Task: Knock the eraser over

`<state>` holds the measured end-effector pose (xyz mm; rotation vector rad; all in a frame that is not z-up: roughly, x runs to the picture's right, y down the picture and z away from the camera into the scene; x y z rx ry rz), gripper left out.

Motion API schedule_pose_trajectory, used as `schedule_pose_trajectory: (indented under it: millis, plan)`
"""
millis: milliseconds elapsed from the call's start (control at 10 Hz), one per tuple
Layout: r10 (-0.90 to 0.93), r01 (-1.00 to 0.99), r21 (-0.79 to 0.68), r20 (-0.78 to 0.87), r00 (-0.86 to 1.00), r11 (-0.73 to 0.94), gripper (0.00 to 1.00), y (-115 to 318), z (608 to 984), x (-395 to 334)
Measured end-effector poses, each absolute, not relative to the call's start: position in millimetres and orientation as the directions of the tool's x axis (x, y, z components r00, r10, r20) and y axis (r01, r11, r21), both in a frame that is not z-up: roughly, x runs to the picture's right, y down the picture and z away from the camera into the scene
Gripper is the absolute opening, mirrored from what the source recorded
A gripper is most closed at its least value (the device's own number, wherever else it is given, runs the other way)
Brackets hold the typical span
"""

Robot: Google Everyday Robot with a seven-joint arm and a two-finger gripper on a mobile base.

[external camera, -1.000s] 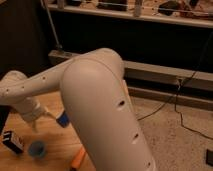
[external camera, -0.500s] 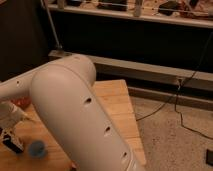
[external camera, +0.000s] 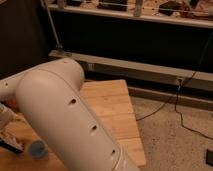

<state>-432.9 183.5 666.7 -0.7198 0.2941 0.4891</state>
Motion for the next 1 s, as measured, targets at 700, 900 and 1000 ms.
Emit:
schedule_pose_trajectory:
  millis: [700, 900, 1000]
  plan:
    - [0.371, -0.45, -0.78, -0.301, 0.879, 0.434, 0.65, 180, 647, -457]
    - [0.389, -0.407, -0.845, -0.265, 0.882, 0.346, 0.65, 179, 648, -457]
    - [0.394, -0.401, -0.851, -0.259, 0.882, 0.339, 0.65, 177, 654, -451]
